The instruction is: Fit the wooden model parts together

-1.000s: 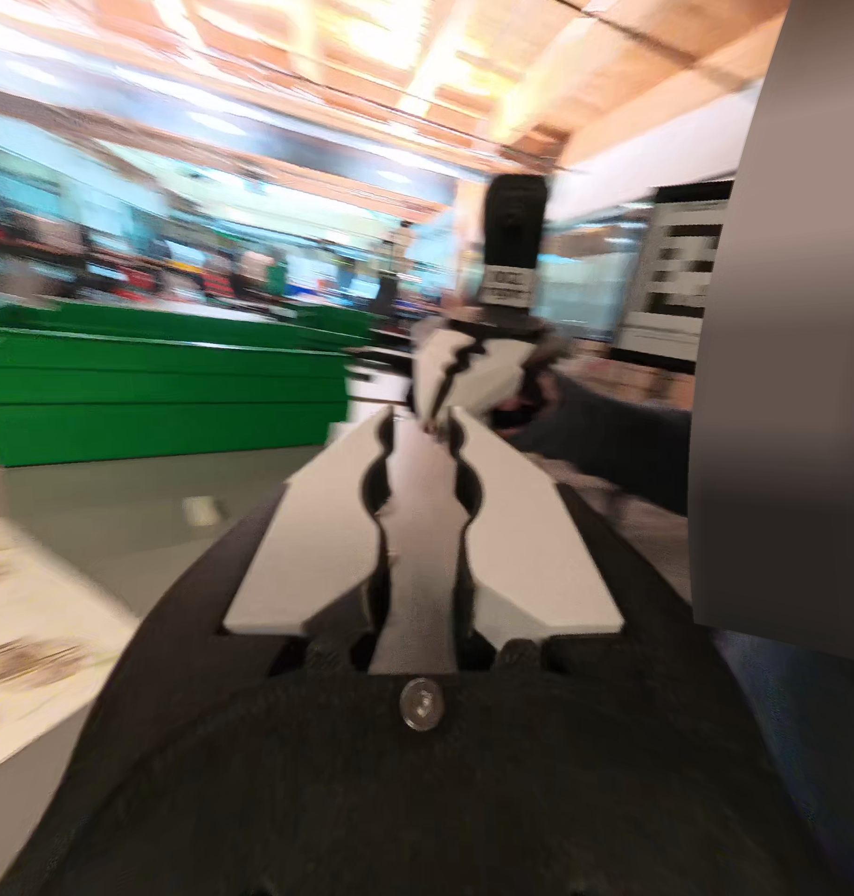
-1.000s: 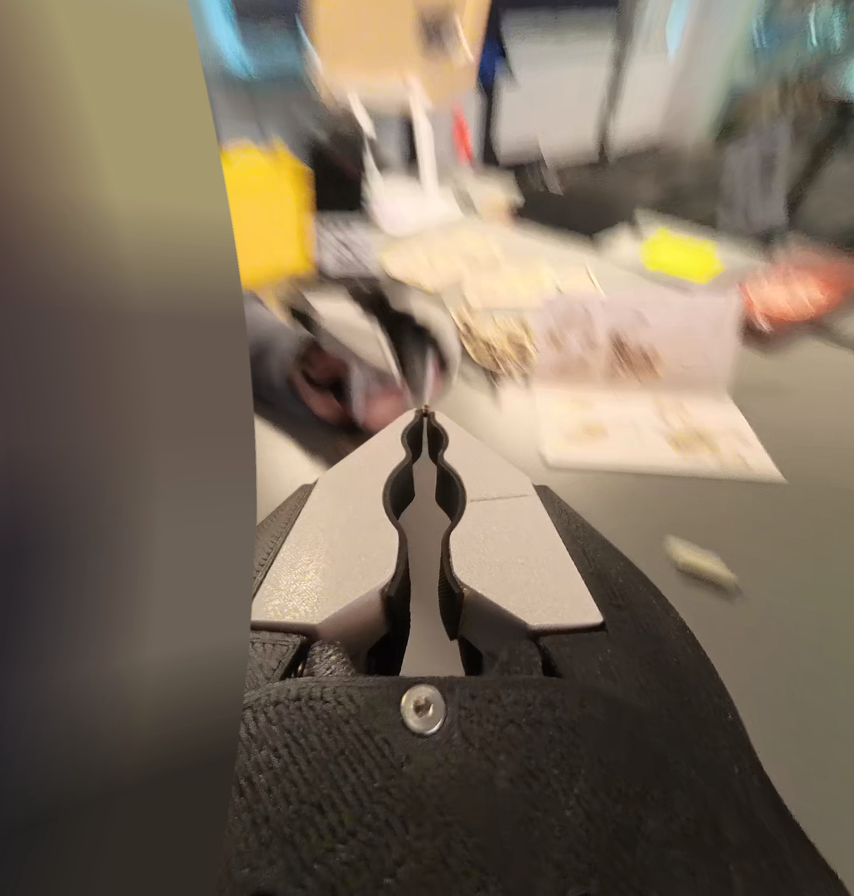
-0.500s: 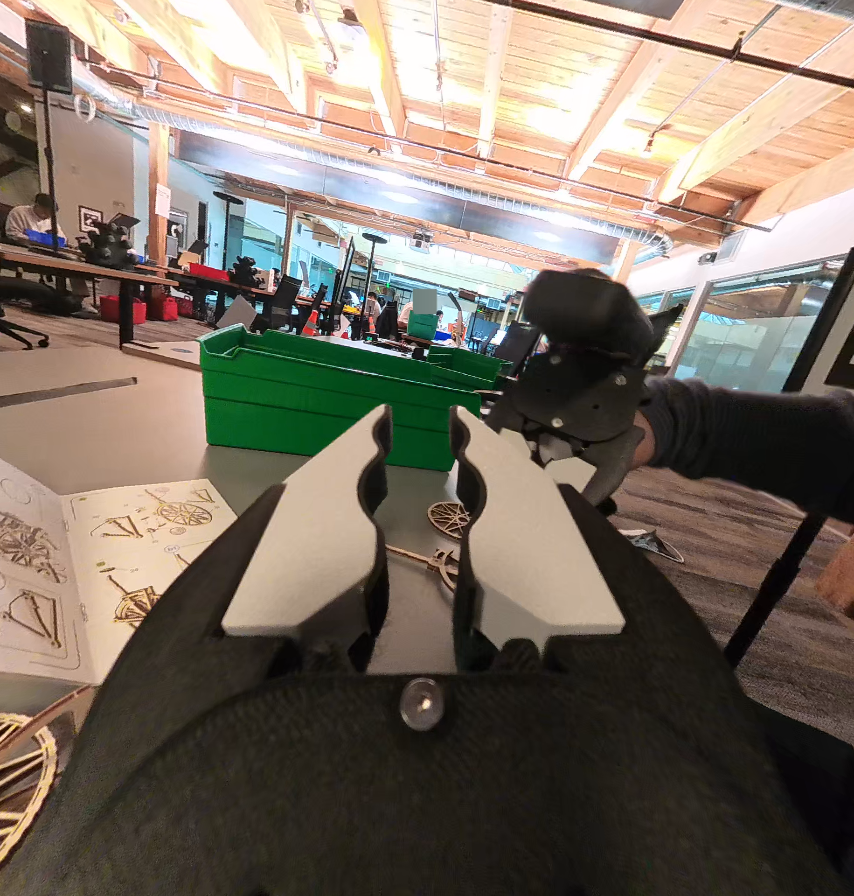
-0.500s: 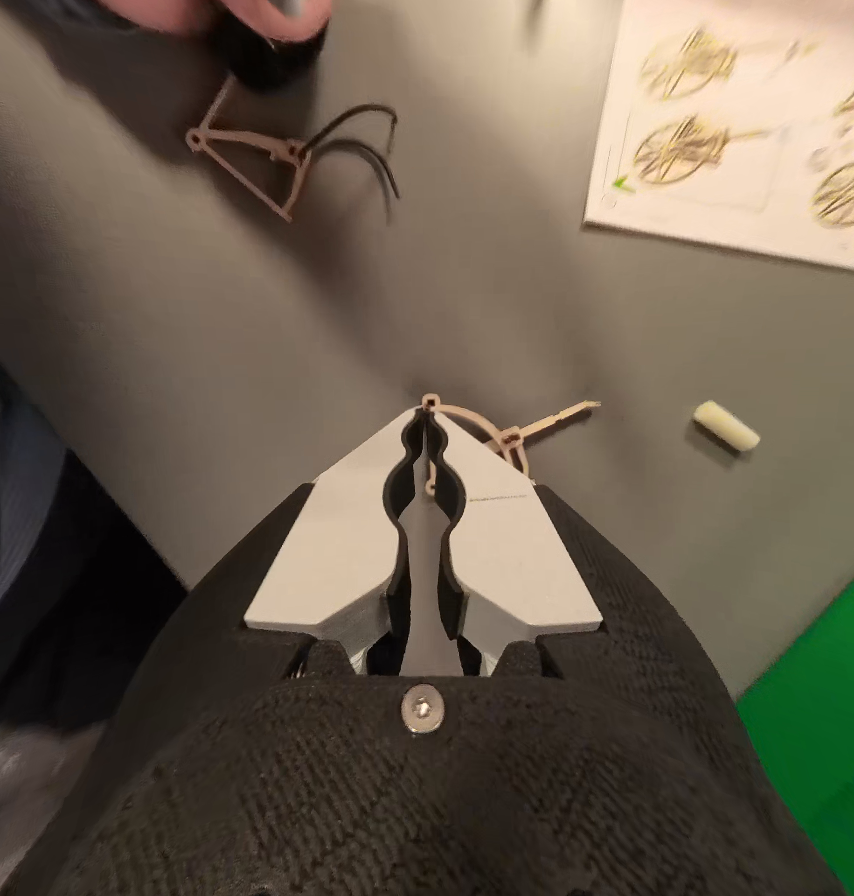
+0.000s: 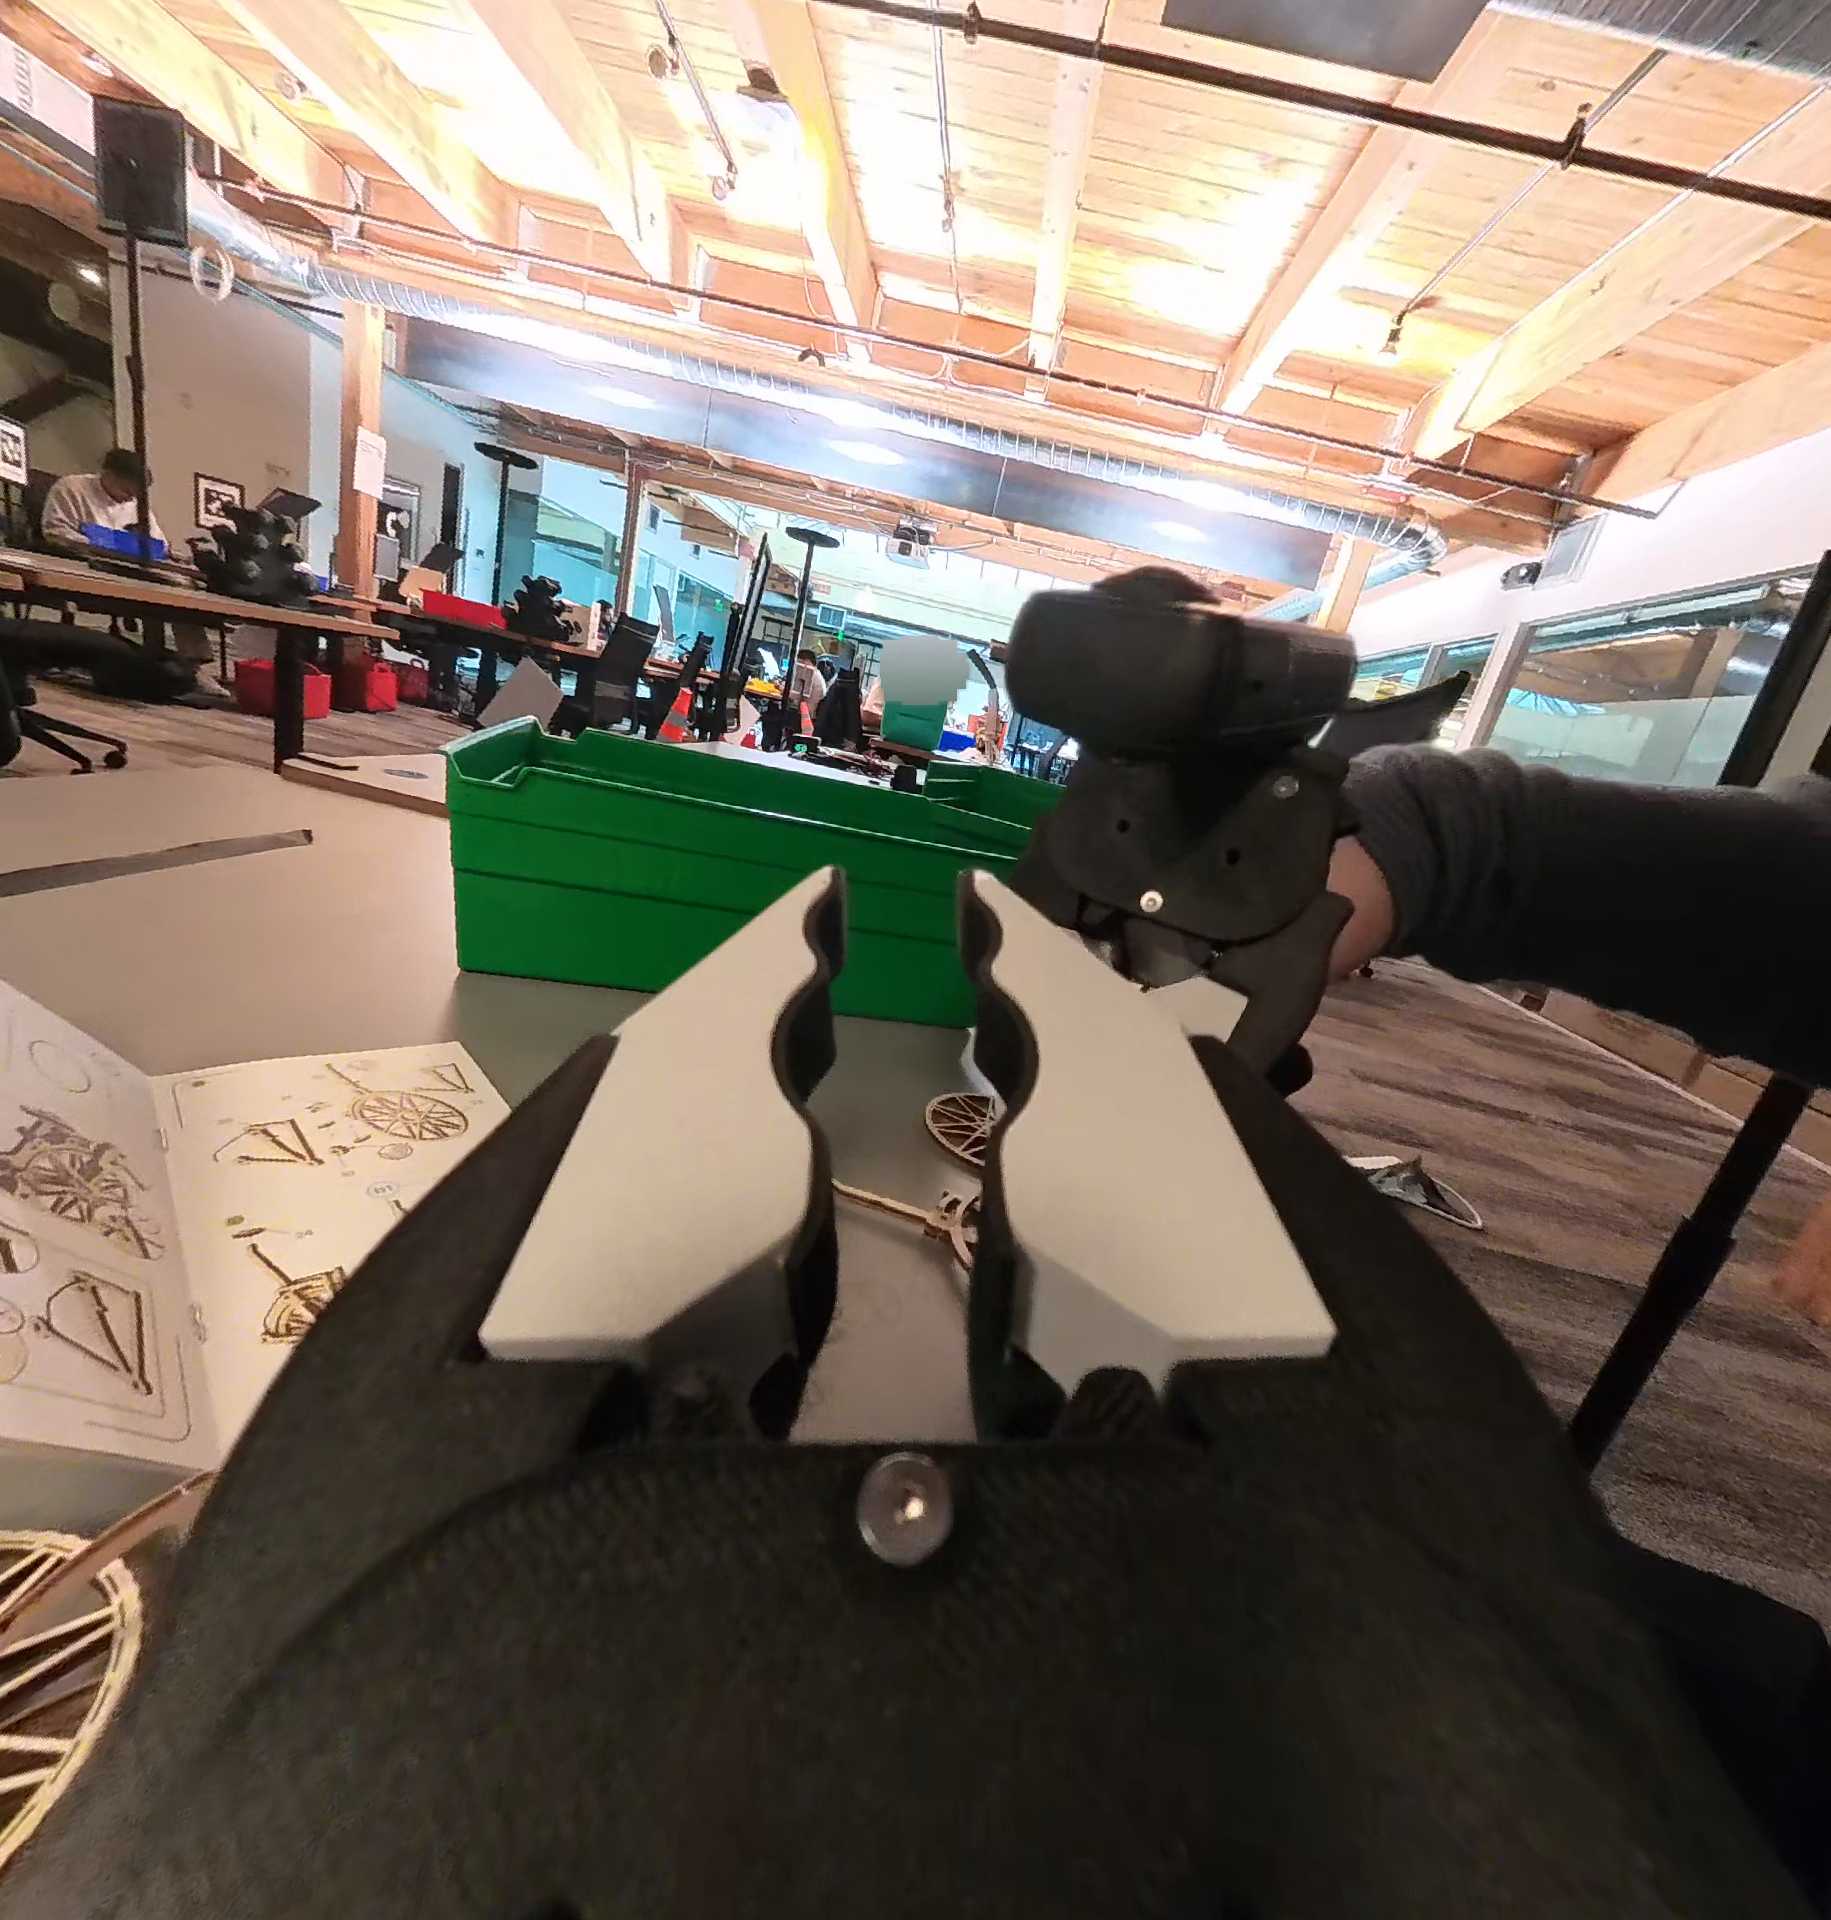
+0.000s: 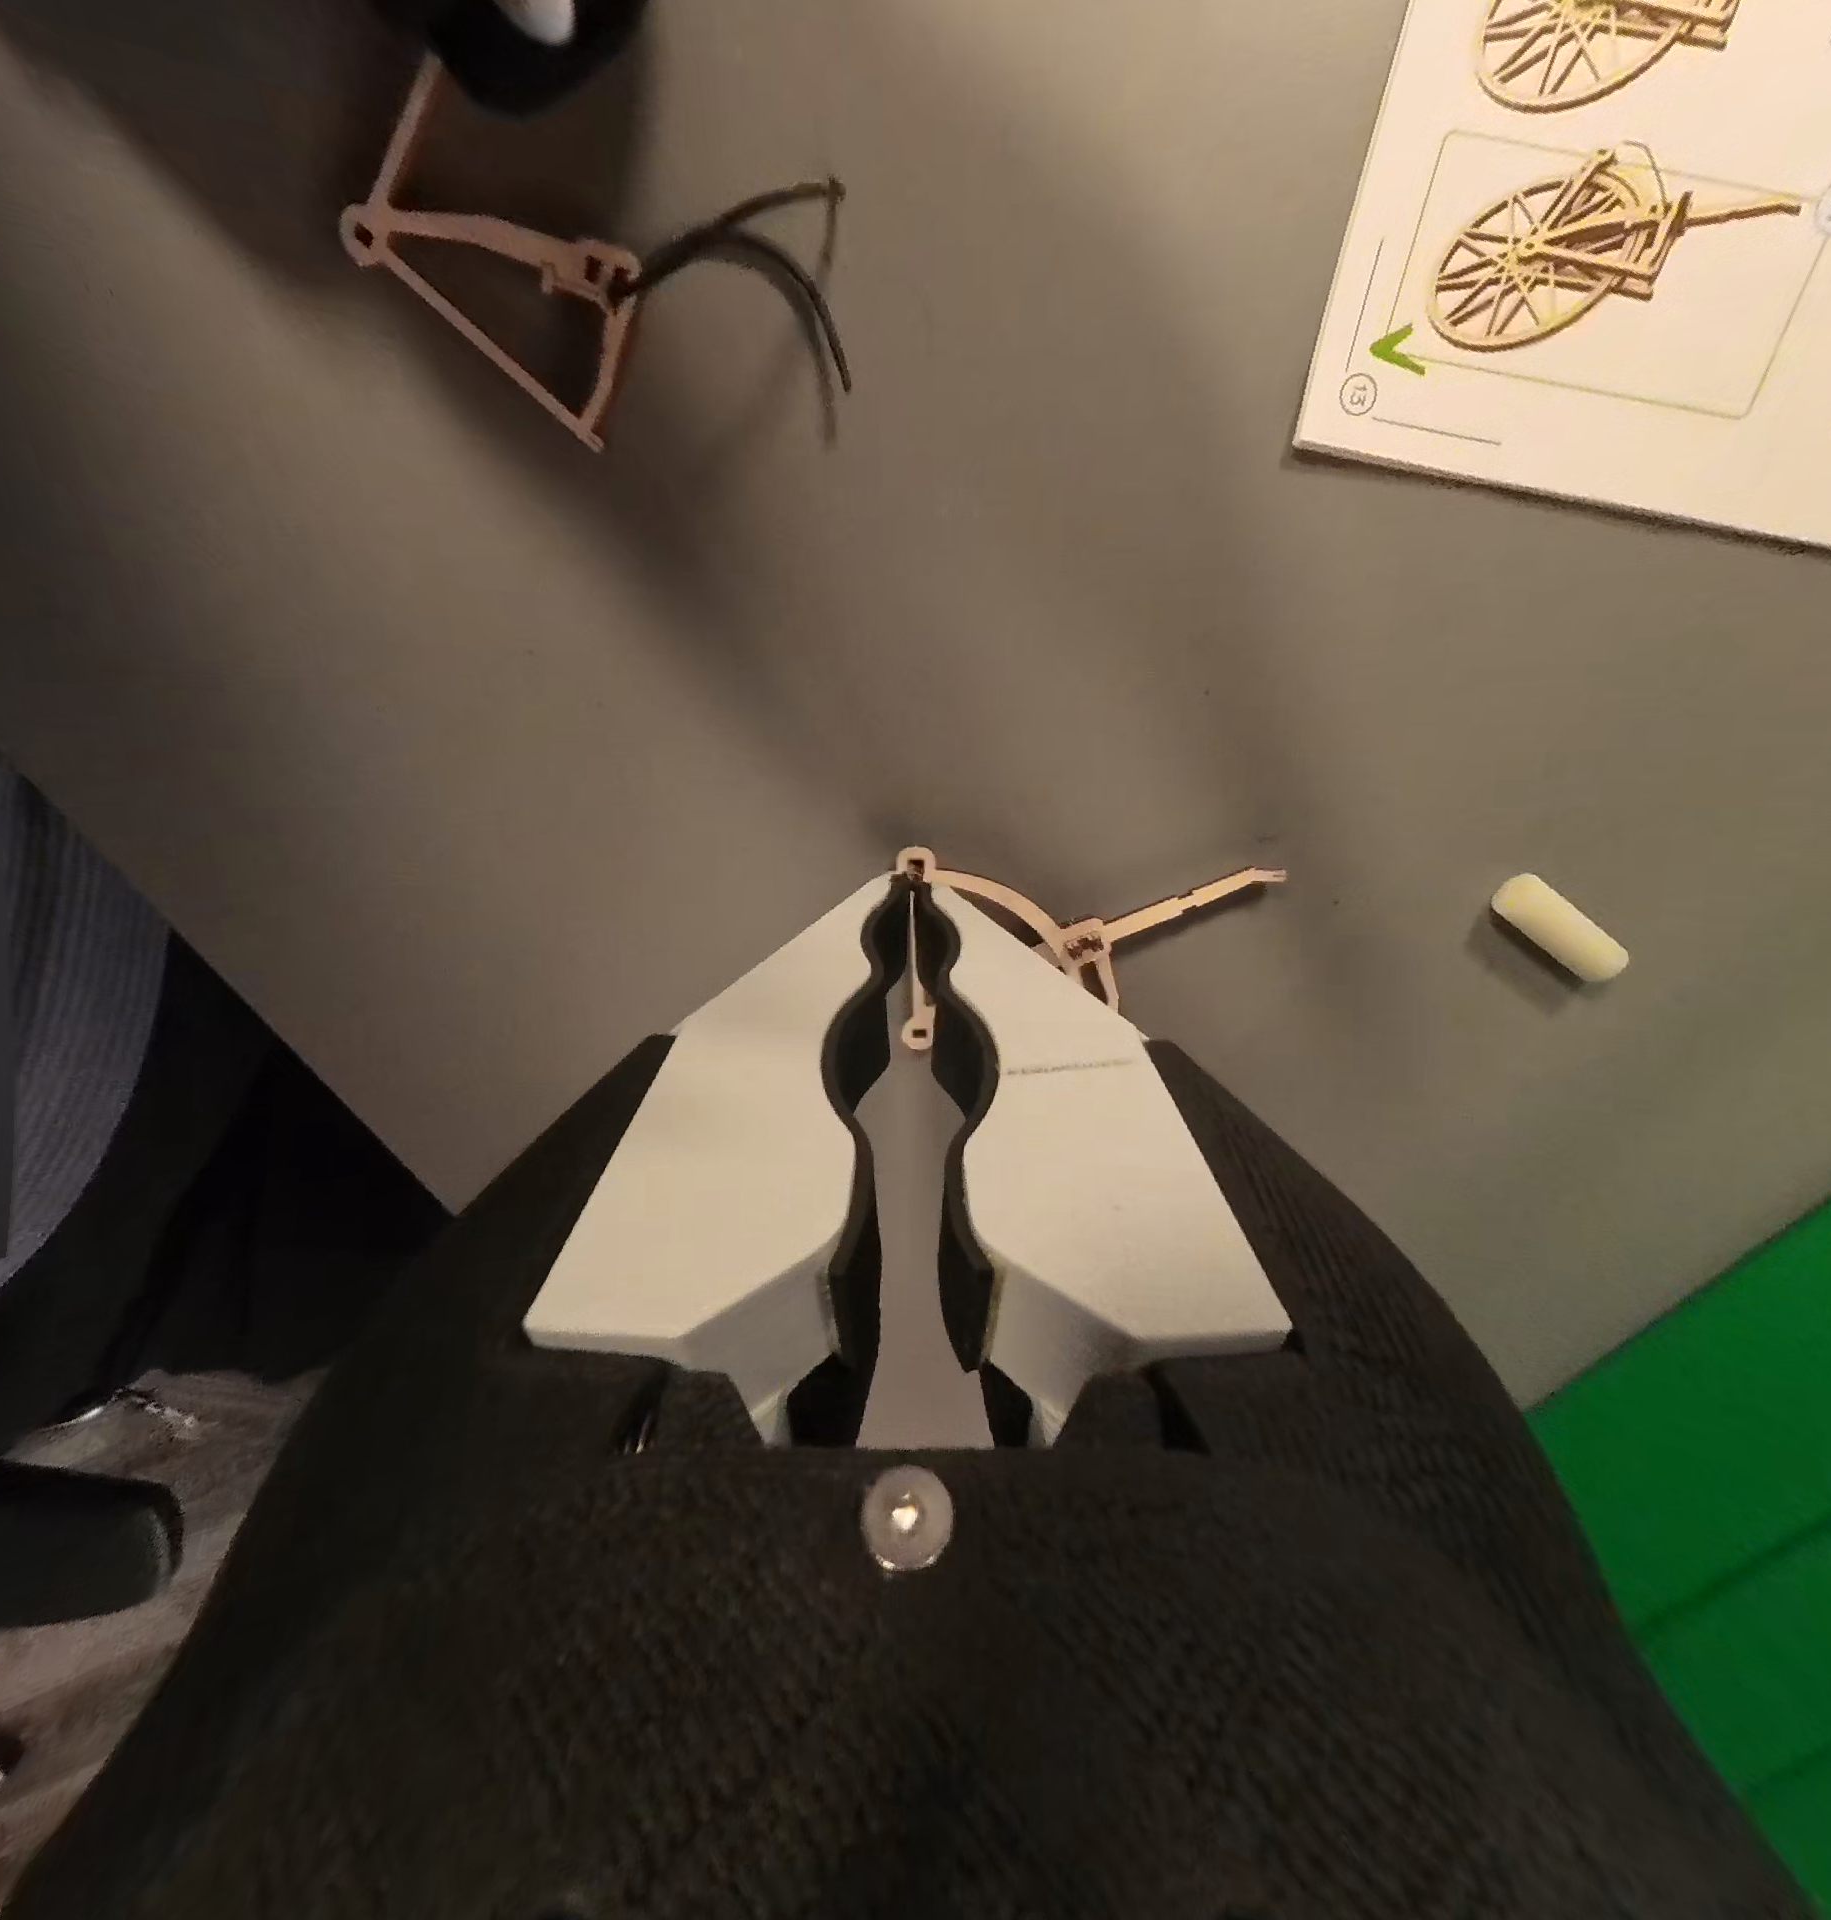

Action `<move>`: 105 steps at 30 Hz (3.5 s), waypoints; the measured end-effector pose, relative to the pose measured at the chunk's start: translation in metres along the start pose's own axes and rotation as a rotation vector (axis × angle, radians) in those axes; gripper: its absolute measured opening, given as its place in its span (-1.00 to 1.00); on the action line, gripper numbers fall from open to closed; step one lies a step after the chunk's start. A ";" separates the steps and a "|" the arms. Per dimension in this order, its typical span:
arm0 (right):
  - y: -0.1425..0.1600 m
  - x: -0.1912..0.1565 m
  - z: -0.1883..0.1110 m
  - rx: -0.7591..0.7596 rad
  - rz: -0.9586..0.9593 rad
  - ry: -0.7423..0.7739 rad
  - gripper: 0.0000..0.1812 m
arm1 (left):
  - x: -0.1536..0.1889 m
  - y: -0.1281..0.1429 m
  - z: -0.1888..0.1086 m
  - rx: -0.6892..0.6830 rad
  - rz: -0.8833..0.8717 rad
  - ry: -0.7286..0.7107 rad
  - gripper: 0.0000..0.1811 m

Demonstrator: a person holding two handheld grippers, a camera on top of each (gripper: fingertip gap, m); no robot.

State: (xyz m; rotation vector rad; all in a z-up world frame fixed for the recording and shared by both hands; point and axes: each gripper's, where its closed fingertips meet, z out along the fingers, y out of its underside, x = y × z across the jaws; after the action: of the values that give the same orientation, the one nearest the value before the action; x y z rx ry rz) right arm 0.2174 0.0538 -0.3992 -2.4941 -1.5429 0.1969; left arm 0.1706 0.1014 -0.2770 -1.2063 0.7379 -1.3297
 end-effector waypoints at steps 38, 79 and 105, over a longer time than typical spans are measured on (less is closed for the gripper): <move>0.014 -0.005 0.000 -0.178 -0.250 0.040 -1.00 | 0.001 0.000 0.000 0.001 -0.030 0.019 -0.85; 0.015 -0.008 0.000 -0.208 -0.437 -0.016 -1.00 | 0.000 0.004 0.001 -0.014 -0.079 0.039 -0.85; 0.016 -0.008 -0.001 -0.255 -0.620 -0.048 -1.00 | -0.001 0.005 0.001 -0.018 -0.102 0.046 -0.86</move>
State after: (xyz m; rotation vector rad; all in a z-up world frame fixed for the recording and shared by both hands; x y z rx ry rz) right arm 0.2281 0.0400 -0.4025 -2.0422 -2.3926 -0.0415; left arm 0.1729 0.1016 -0.2815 -1.2456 0.7307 -1.4415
